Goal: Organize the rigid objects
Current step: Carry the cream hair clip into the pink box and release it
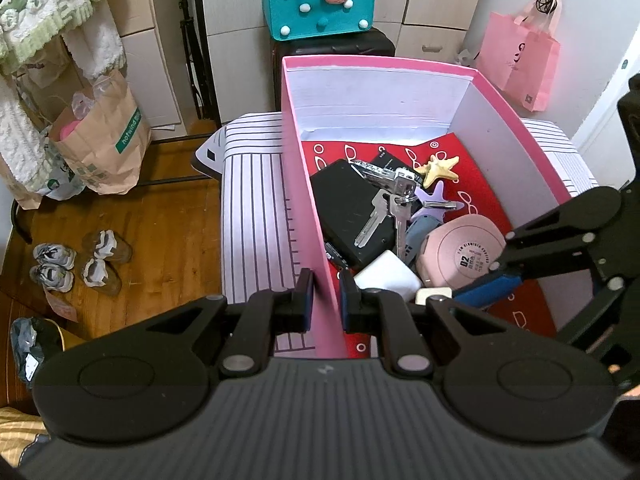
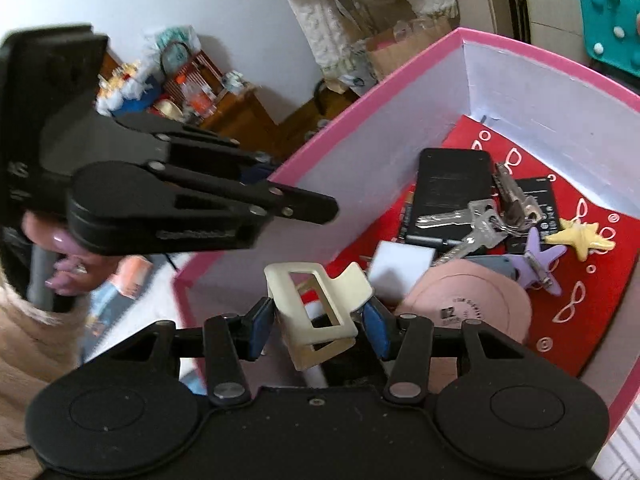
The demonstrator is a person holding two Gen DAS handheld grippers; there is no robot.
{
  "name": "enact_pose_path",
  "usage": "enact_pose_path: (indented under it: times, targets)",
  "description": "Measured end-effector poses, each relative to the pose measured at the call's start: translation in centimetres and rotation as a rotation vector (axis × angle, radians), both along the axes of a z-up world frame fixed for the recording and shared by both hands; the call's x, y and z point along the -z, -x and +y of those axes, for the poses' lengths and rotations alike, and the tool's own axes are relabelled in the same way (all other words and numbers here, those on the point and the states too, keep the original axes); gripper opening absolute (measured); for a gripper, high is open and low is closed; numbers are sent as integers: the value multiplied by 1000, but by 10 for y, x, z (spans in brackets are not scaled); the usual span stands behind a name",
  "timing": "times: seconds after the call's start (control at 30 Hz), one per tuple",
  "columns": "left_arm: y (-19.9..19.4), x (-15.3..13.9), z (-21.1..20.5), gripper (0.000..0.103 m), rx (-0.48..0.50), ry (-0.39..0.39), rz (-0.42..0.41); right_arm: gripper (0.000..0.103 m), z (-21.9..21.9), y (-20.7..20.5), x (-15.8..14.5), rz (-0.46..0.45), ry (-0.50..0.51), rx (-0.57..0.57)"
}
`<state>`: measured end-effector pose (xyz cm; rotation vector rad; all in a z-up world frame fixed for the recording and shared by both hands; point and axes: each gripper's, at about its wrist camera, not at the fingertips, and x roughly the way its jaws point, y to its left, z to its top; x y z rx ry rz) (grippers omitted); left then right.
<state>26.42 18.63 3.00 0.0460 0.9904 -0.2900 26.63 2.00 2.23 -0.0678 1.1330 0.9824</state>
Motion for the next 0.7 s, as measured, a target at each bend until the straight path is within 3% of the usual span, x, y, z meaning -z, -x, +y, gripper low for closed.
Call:
enact_pose_path:
  times: [0.3,0.53,0.7]
  targets:
    - [5,-1,3,14,-17,14,20,62,-9,23,-22,-206,58,76]
    - [34,-26,-1,14,-22,2,-42,66,-55,48,-51,-267,-6,197]
    - [56,-45,-7,14,-28,-5,-72,66,-74,64,-59,-314,59,268]
